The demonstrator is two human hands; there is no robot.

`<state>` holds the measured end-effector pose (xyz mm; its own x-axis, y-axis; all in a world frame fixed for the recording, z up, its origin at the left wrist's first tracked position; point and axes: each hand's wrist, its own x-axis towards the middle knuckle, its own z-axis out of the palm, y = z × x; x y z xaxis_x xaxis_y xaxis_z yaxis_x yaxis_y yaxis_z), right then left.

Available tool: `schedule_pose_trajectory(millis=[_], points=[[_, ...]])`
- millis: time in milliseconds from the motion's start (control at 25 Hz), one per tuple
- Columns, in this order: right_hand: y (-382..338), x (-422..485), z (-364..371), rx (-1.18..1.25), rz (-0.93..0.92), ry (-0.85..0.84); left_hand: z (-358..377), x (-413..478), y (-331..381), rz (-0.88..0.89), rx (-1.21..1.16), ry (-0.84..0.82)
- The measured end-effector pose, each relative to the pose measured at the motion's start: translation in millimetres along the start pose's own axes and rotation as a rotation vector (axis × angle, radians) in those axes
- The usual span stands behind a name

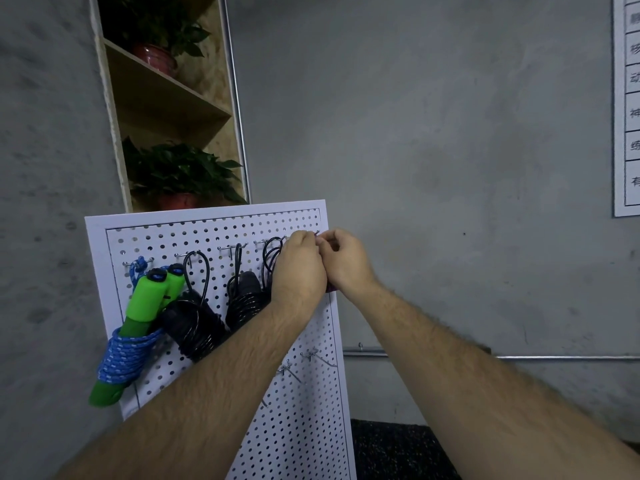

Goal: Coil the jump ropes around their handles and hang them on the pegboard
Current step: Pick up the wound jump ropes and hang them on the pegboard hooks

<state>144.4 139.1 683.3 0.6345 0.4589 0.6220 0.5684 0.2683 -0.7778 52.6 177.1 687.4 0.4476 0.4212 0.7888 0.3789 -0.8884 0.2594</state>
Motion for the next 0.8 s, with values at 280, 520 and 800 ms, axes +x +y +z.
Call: schedule_pose_trajectory(millis=[280, 520, 800], points=[[-0.3, -38.0, -30.4, -0.531, -0.421, -0.121, -8.0, -34.7, -4.2, 0.154, 0.178, -0.03], [-10.5, -115.7, -53.9, -0.761, -0.423, -0.127, -32.7, -96.2, 2.9, 0.298, 0.196, -0.042], [57.3, -267.6, -71.4, -0.893, -0.215, -0.269, -1.1, -251.6, -16.5, 0.24, 0.031, -0.303]])
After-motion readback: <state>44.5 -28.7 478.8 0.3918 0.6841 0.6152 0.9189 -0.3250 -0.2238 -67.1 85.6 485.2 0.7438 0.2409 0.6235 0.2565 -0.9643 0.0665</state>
